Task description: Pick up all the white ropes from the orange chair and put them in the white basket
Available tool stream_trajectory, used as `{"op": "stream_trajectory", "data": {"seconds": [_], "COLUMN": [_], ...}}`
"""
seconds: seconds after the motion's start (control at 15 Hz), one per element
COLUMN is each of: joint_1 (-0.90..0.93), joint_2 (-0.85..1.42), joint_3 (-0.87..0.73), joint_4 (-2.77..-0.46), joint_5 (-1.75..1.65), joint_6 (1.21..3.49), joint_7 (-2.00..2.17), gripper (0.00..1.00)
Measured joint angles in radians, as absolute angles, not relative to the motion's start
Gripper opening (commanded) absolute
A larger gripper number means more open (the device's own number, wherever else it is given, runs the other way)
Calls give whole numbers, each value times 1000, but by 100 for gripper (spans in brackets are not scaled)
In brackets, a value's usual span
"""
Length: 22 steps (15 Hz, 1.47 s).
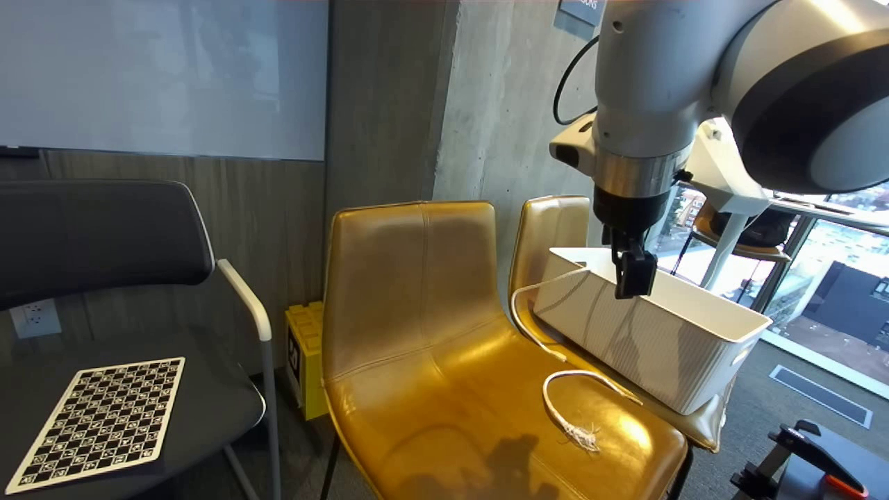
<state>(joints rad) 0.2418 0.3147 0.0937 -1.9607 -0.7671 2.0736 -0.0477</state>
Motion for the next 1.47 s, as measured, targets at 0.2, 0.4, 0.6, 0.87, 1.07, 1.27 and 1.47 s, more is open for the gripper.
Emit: {"op": "stream_trajectory", "data": {"seconds": [0.2,0.4,0.6,0.87,1.07,1.27,1.47], "joint_1": [237,213,170,112,101,102,103], "joint_2": [322,327,359,470,572,658,721], "joint_3": [93,84,76,74,74,74,74], "joint_4": [-1958,-1929,-1853,-1707,-1598,-1497,-1411], "joint_5": [-826,-912,-941,-914,-856,-812,-792], "joint_6": [2127,2180,2187,2178,2110,2018,1969], "joint_7": [-48,-84,-174,-317,-404,-463,-518], "gripper": [100,100,100,100,100,100,100]}}
